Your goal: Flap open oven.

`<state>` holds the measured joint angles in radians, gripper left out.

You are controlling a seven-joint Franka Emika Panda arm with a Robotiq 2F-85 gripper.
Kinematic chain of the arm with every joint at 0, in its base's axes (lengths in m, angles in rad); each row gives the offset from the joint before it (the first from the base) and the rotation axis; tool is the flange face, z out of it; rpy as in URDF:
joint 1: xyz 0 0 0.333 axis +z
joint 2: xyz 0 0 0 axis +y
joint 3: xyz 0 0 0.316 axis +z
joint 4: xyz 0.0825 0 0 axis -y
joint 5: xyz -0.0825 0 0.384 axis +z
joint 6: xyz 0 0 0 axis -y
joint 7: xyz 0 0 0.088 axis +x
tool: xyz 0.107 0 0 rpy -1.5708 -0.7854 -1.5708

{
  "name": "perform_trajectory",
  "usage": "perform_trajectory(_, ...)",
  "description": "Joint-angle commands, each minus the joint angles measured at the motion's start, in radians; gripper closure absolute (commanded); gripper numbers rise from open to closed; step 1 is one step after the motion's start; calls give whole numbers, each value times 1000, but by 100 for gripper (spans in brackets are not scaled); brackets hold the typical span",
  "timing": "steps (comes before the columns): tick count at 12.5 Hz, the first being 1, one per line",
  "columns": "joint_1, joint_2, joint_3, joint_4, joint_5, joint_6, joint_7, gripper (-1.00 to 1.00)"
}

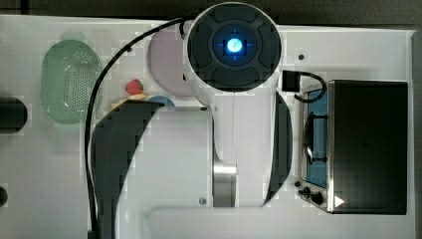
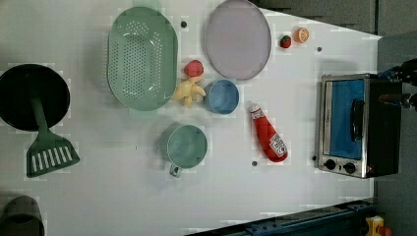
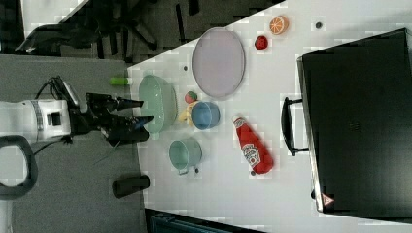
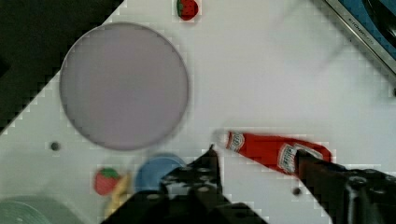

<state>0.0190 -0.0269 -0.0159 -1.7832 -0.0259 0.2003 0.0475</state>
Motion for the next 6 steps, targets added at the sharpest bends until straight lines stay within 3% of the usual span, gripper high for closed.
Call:
perform_trajectory(1,-19,-303,-59,-176,16,-138,23,-59)
perform_trajectory(3,-19,-303,-59,-176,16,-138,23,-99)
perform_trajectory(6,-19,-303,-59,-176,16,-138,23,-100)
